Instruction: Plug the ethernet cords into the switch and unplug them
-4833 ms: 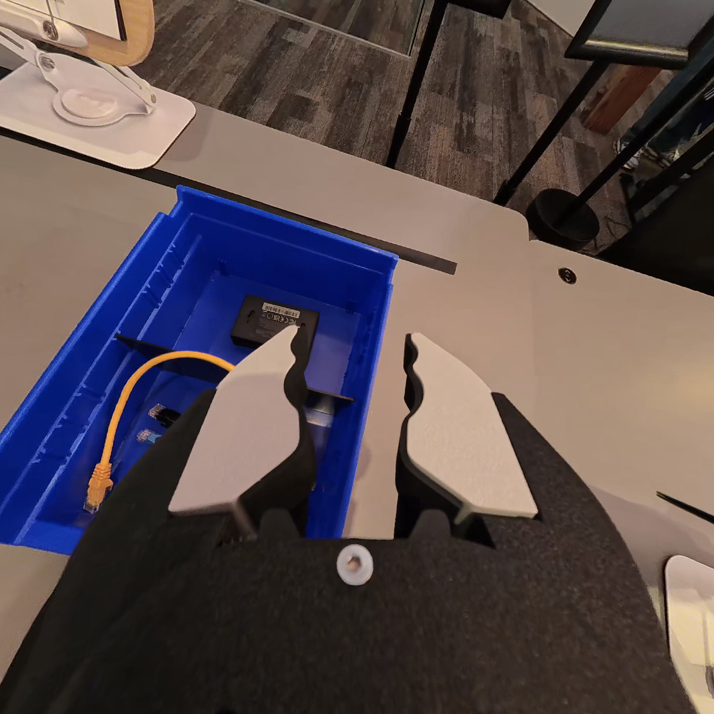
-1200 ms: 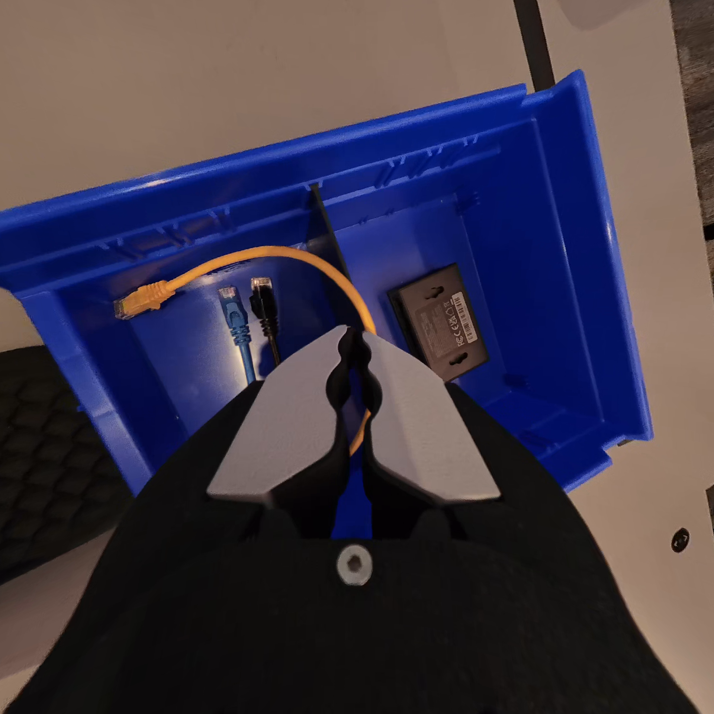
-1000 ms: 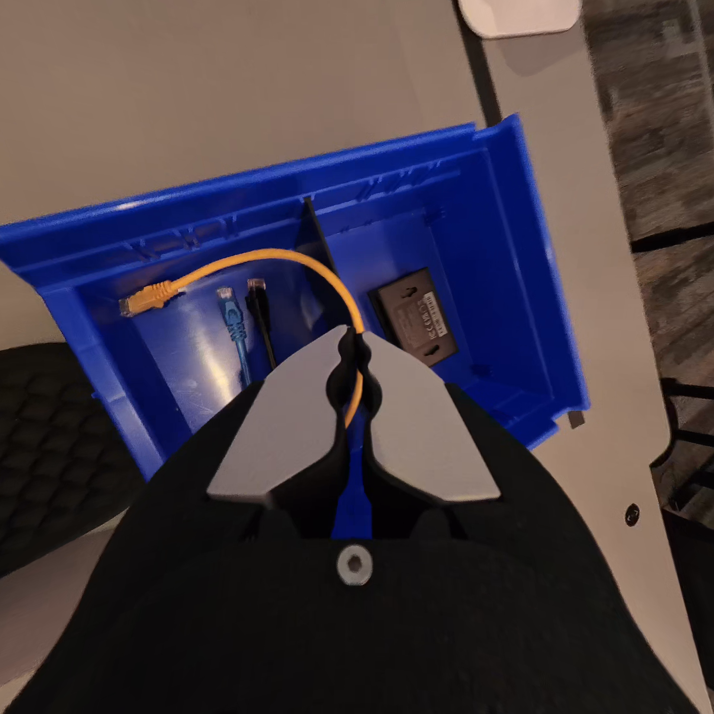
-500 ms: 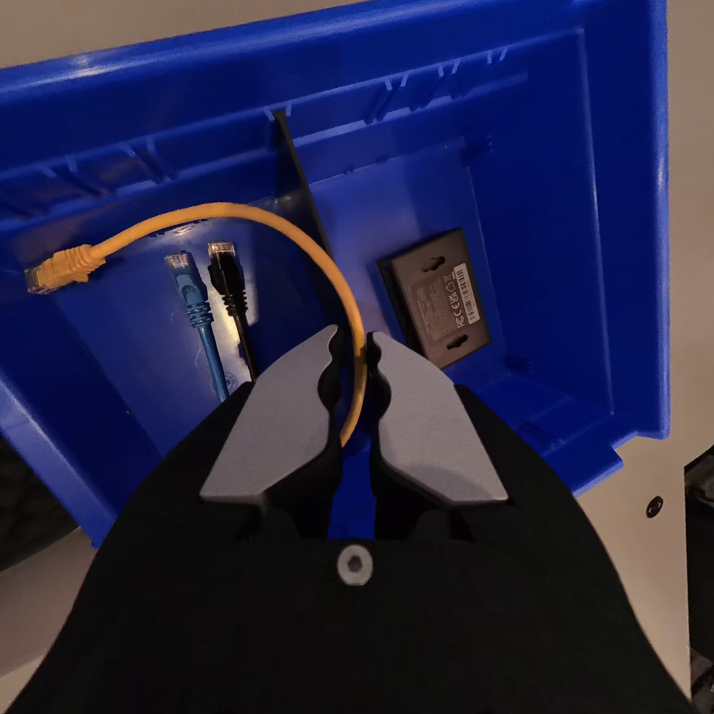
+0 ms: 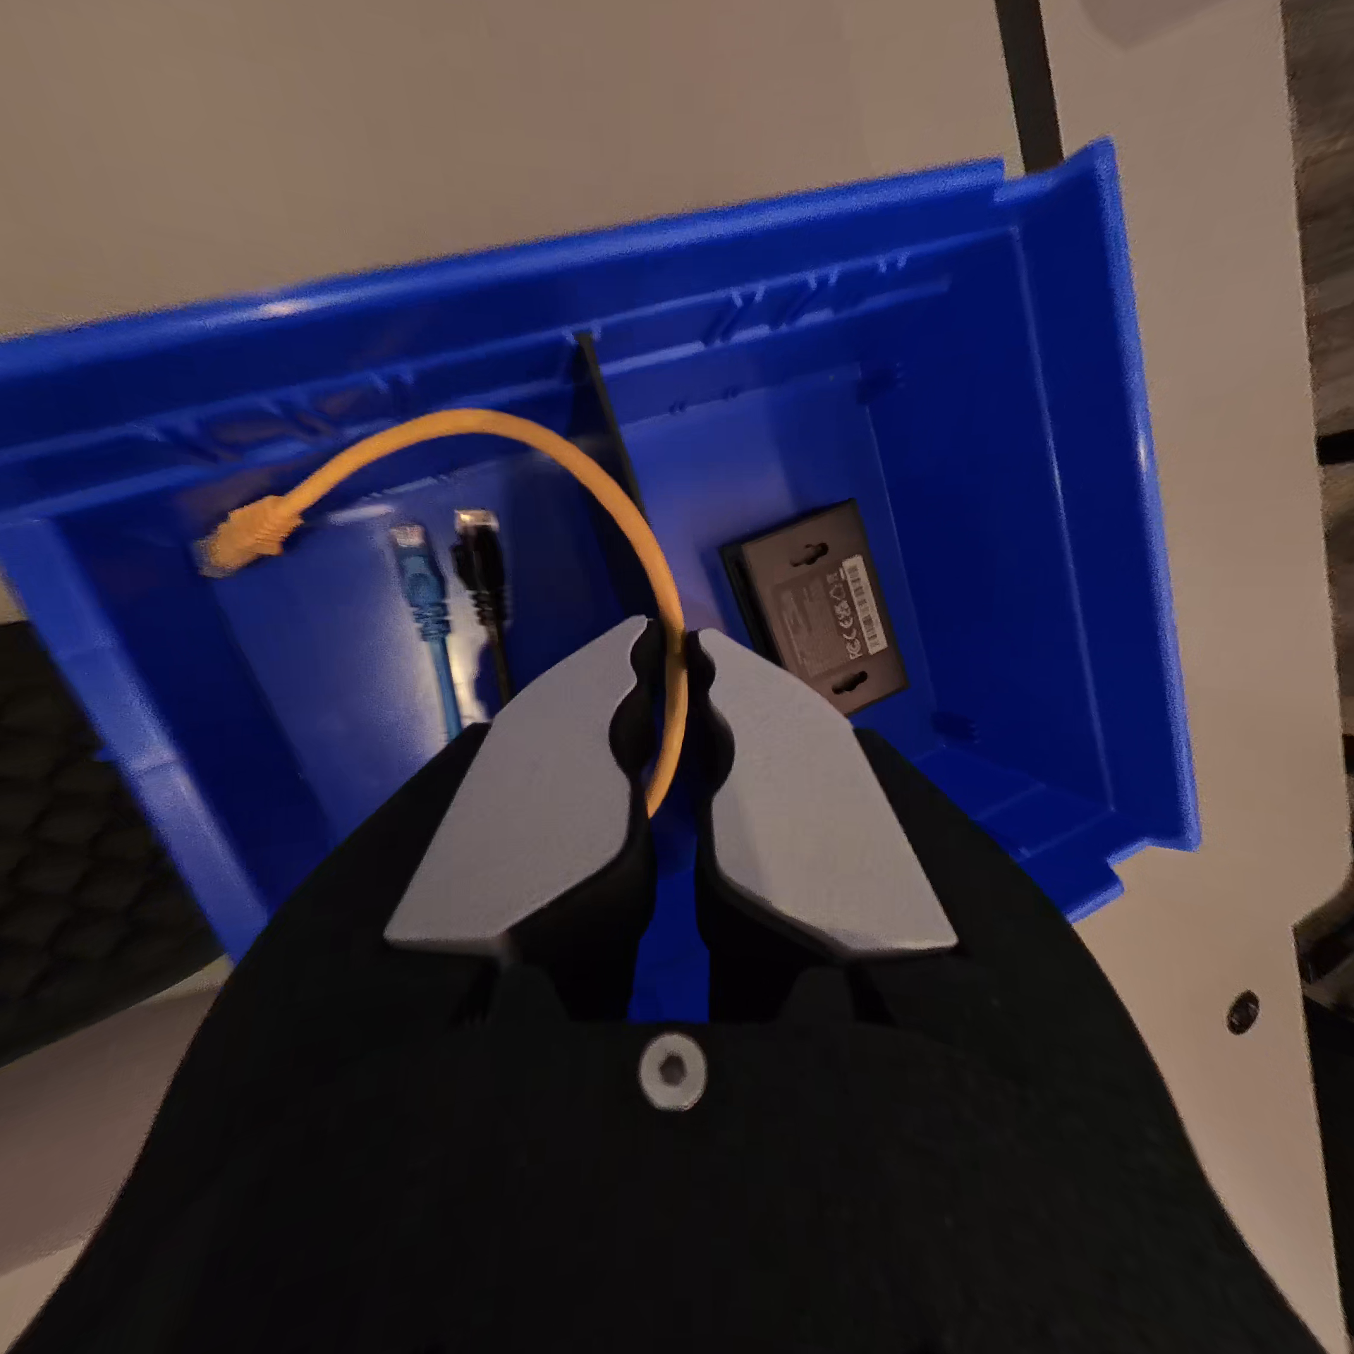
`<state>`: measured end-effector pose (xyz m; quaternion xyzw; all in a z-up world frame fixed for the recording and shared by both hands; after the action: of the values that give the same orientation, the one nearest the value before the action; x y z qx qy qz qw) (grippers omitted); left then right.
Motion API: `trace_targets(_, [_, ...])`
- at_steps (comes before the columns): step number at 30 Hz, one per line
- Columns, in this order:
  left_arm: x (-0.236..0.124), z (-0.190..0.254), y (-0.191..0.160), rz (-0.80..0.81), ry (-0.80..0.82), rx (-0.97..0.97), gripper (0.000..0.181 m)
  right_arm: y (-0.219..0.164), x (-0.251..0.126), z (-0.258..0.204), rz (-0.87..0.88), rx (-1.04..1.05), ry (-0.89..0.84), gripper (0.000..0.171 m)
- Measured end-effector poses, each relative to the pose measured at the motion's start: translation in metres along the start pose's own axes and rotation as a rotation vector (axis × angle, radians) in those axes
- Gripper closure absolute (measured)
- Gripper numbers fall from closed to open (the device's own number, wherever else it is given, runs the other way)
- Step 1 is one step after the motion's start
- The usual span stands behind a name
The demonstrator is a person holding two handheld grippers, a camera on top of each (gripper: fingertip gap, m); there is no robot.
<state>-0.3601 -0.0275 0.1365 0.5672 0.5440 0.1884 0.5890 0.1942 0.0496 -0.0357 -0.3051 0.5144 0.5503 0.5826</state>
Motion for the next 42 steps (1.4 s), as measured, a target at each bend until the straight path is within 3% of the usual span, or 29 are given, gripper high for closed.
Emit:
trace_targets(6, [0.002,0.003,0.001,-0.002,-0.008,0.007,0.152,-0.012,-0.034,0.004,-0.045,0.009,0.124,0.167])
trace_targets(9, [0.004,0.006,0.002,-0.009,-0.010,0.016,0.152,-0.014,-0.046,0.010,-0.063,0.063,0.297,0.167])
trace_targets(13, [0.005,0.009,0.004,-0.007,-0.014,0.028,0.152,-0.016,-0.023,0.007,-0.193,0.058,0.441,0.167])
trace_targets(19, [0.004,0.009,0.004,0.004,-0.019,0.024,0.152,-0.017,0.023,-0.001,-0.349,0.095,0.380,0.167])
trace_targets(27, [0.008,0.013,0.005,-0.004,-0.029,0.038,0.152,-0.034,0.031,-0.004,-0.436,0.346,0.132,0.167])
trace_targets(38, [0.011,0.024,0.008,-0.011,-0.052,0.069,0.152,-0.039,0.041,-0.006,-0.530,0.548,-0.061,0.163])
trace_targets(42, [0.010,0.026,0.009,-0.011,-0.051,0.073,0.152,-0.046,0.039,-0.008,-0.530,0.493,-0.055,0.138])
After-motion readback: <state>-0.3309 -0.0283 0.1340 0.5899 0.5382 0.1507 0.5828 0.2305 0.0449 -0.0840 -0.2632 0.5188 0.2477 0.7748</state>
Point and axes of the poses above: each gripper's, where its closed fingertips meet, x out along the fingers, y out of its top, z = x × y across the jaws, the point moved 4 cm from there along -x, back along the fingers, and after that the axes turned 14 degrees about -z, right-handed, at the moved point
